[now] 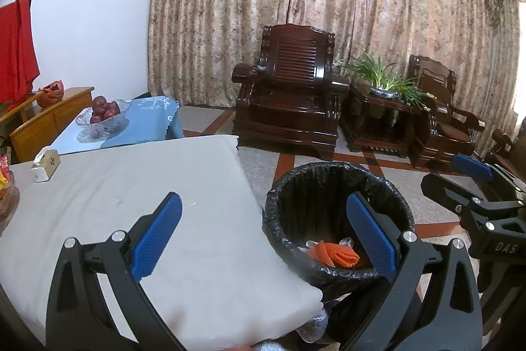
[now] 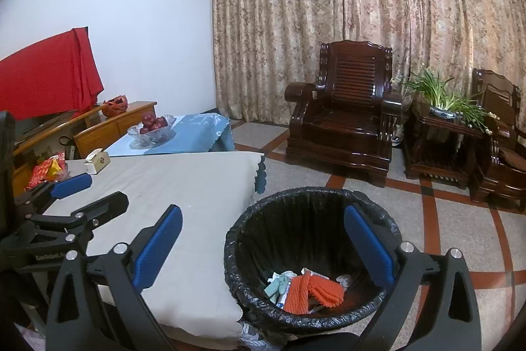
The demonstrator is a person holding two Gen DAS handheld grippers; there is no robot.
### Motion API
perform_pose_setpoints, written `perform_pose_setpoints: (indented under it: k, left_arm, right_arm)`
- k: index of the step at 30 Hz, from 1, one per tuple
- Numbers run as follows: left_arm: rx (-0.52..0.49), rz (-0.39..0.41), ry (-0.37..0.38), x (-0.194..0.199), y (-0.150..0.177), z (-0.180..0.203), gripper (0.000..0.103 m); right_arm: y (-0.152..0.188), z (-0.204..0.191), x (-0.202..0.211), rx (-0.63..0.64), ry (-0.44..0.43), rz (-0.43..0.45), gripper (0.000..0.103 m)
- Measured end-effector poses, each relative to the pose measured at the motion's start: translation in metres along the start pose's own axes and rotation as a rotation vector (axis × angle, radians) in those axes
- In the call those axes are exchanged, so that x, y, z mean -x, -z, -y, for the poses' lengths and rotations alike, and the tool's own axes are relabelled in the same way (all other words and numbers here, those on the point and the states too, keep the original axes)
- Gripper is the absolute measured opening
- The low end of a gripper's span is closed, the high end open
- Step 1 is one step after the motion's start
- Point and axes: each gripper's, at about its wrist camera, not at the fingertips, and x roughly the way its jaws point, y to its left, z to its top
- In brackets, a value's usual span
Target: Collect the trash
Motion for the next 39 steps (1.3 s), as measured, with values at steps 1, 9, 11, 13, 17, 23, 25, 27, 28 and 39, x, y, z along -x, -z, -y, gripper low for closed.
perform_pose_setpoints:
  k: [1,9,11,13,17,23,25,27,28,39]
  left_arm:
    - [0.001,-0.001,-0.001,0.0005,0.0003,-0.0008,0.097]
    - [0.001,-0.003,-0.004,0.0014,-0.0004,-0.0025,0.097]
    - [0.0,-0.004,-0.006,0.0008,-0.0007,-0.0033,0.097]
    - [0.001,-0.004,-0.006,0.001,-0.0007,-0.0038,0.097]
    - [0.001,-0.005,-0.006,0.0009,-0.0007,-0.003,0.097]
    - [0.001,-0.005,-0.006,0.0003,-0.0003,-0.0041,0.097]
    - [0.001,-0.006,-0.006,0.0005,-0.0005,-0.0048,0.097]
    - [0.001,-0.006,-0.006,0.0003,-0.0004,-0.004,0.097]
    - [0.001,-0.005,-0.007,0.0004,-0.0004,-0.0039,0.097]
    - [0.0,-0.006,-0.007,0.0007,-0.0007,-0.0035,0.097]
  right_arm:
    - [0.0,-0.0002,-0.0004,0.0,0.0,-0.001,0.097]
    - [0.0001,0.0005,-0.0001,-0.001,0.0,-0.002,0.097]
    - [-0.0002,0.0002,0.0001,-0.001,-0.001,-0.002,0.097]
    - [-0.0004,-0.0006,-0.0005,0.0,-0.001,-0.001,0.097]
    - [-0.0001,-0.0003,-0.0006,-0.001,0.0,-0.002,0.097]
    - [-0.0003,-0.0001,-0.0004,-0.001,-0.001,-0.001,0.097]
    - [-0.0004,-0.0005,-0.0005,-0.001,-0.002,-0.001,0.097]
    - [-0.0003,-0.0003,-0.0005,-0.001,0.0,-0.001,0.097]
    - [-0.0003,-0.0003,-0.0005,-0.001,0.0,-0.002,0.097]
    - [-0.0004,-0.0001,-0.0004,-0.002,0.0,-0.002,0.097]
